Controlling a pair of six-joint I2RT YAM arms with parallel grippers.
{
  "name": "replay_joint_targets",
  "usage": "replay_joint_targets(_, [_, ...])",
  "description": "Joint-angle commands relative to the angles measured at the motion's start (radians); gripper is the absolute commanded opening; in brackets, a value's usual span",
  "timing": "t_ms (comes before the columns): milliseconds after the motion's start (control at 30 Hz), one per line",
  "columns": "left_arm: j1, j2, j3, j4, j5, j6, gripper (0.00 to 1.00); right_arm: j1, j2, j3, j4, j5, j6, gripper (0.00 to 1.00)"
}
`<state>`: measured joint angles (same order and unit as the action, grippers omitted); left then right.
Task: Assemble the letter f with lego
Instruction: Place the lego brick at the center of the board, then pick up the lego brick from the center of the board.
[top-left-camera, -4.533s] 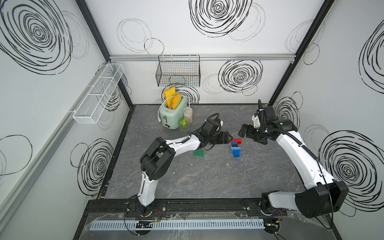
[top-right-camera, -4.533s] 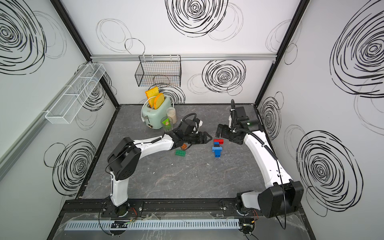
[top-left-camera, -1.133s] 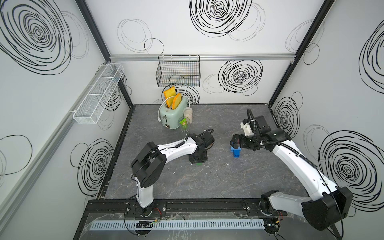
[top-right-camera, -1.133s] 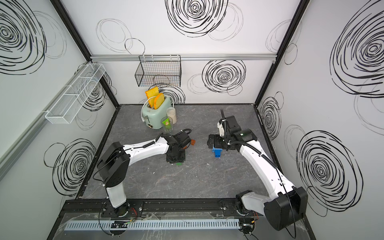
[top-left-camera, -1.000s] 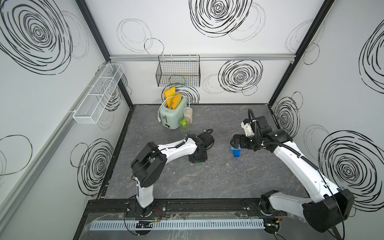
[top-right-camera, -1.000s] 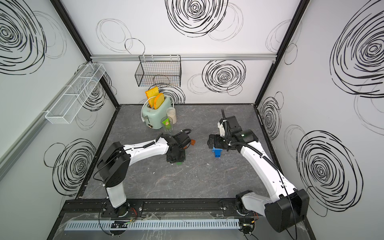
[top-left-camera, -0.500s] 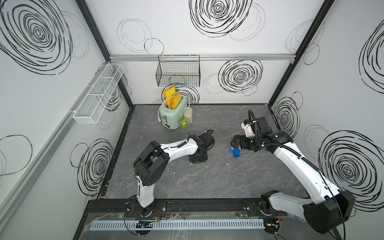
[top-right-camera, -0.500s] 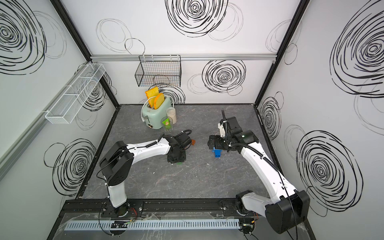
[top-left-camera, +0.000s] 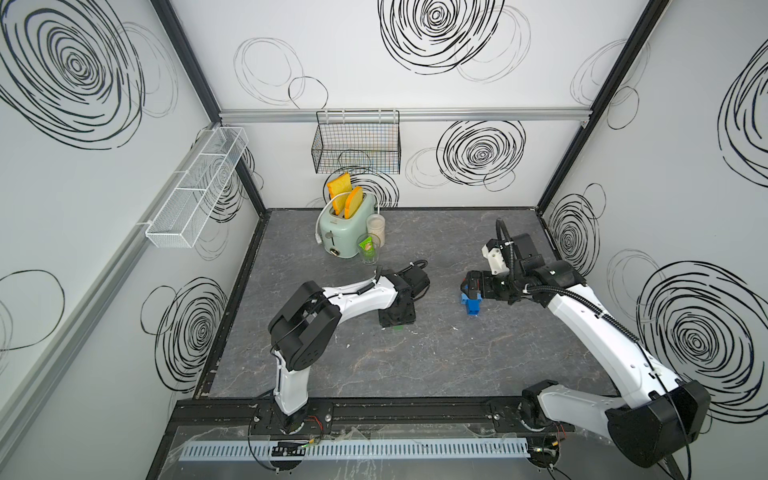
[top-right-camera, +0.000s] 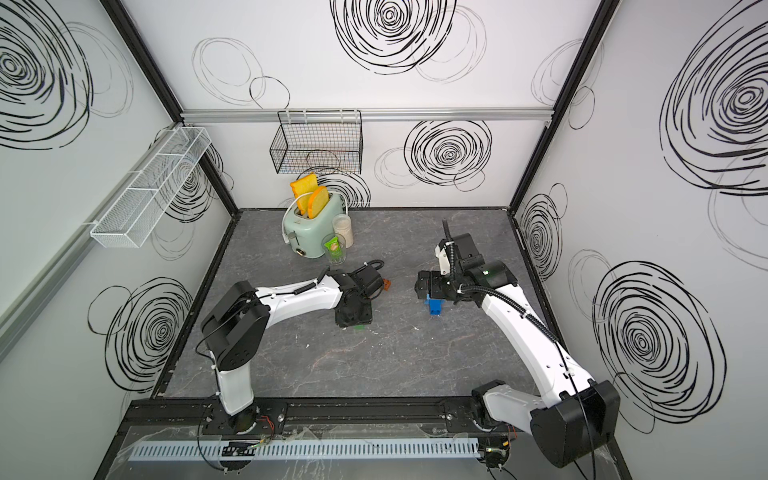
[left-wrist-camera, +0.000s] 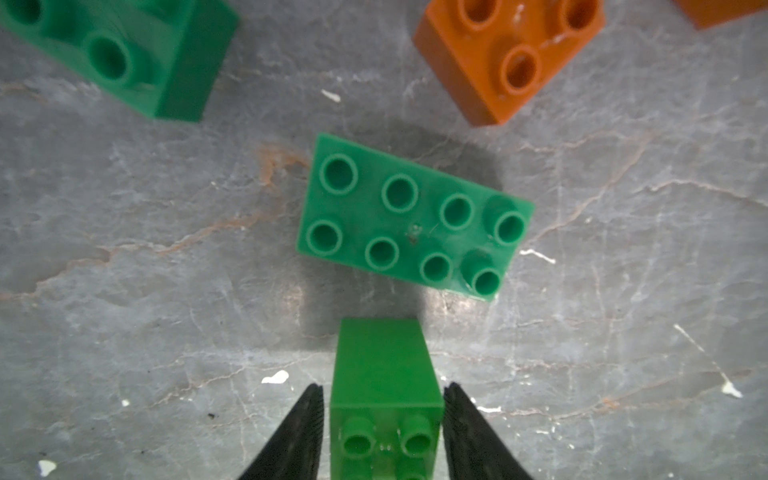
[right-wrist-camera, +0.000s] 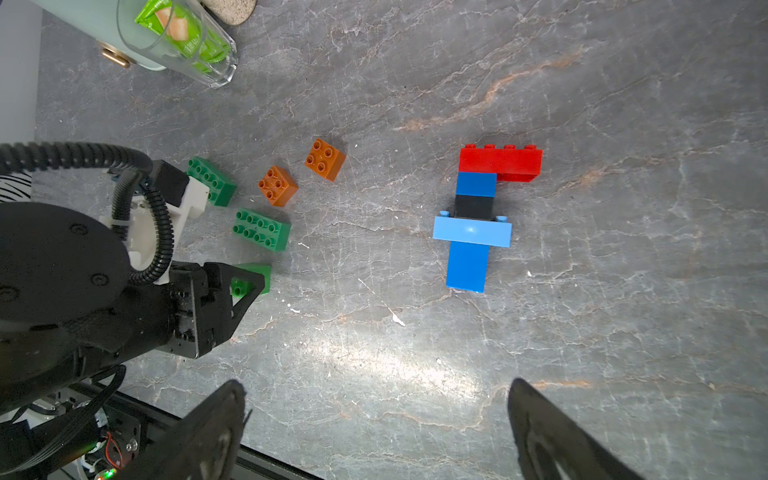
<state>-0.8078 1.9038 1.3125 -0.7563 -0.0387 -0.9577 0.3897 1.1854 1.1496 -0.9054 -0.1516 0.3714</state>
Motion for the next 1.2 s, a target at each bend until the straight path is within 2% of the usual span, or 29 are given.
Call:
replay_joint_targets(0, [0.002, -0.002, 0.039, -0.019, -0.025, 0.000, 0.56, 0.008, -0.003, 0.003, -0.013, 0.003, -0.012, 0.99])
replay_joint_targets(133, [0.006, -0.049, 0.060, -0.043, -0.047, 0.018, 0.70, 0.010, 0.000, 0.011, -0.014, 0.004, -0.010, 0.99])
replay_joint_targets(300, [0.020, -0.190, 0.039, -0.089, -0.094, 0.082, 0.99, 0.032, 0.034, 0.027, -0.010, 0.003, -0.006, 0.99])
replay_joint_targets(433, [0.039, -0.337, -0.039, -0.101, -0.102, 0.190, 0.98, 0.075, 0.079, 0.047, 0.011, 0.000, 0.024, 0.99])
replay_joint_targets(533, [0.049, -0.487, -0.151, -0.046, -0.157, 0.224, 0.98, 0.101, 0.090, 0.019, 0.096, -0.024, 0.096, 0.99])
replay_joint_targets(600, [0.111, -0.600, -0.268, 0.020, -0.096, 0.193, 0.98, 0.120, 0.101, -0.004, 0.175, -0.058, 0.160, 0.99])
replay_joint_targets(667, [0.242, -0.674, -0.395, 0.092, 0.100, 0.204, 0.98, 0.167, 0.149, -0.004, 0.241, -0.078, 0.204, 0.99])
replay_joint_targets(700, [0.276, -0.692, -0.425, 0.106, 0.137, 0.233, 0.98, 0.193, 0.181, 0.004, 0.251, -0.070, 0.217, 0.99])
replay_joint_targets(800, [0.290, -0.703, -0.423, 0.057, 0.075, 0.313, 0.98, 0.267, 0.313, 0.049, 0.258, -0.033, 0.259, 0.99])
replay_joint_targets(867, [0.320, -0.716, -0.428, 0.081, 0.134, 0.359, 0.98, 0.321, 0.401, 0.097, 0.255, 0.013, 0.292, 0.99])
replay_joint_targets(1000, [0.423, -0.750, -0.487, 0.150, 0.282, 0.354, 0.98, 0.377, 0.537, 0.150, 0.278, 0.045, 0.367, 0.99])
replay_joint_targets(1167, [0.501, -0.759, -0.579, 0.145, 0.300, 0.367, 0.98, 0.413, 0.682, 0.232, 0.292, 0.041, 0.451, 0.99])
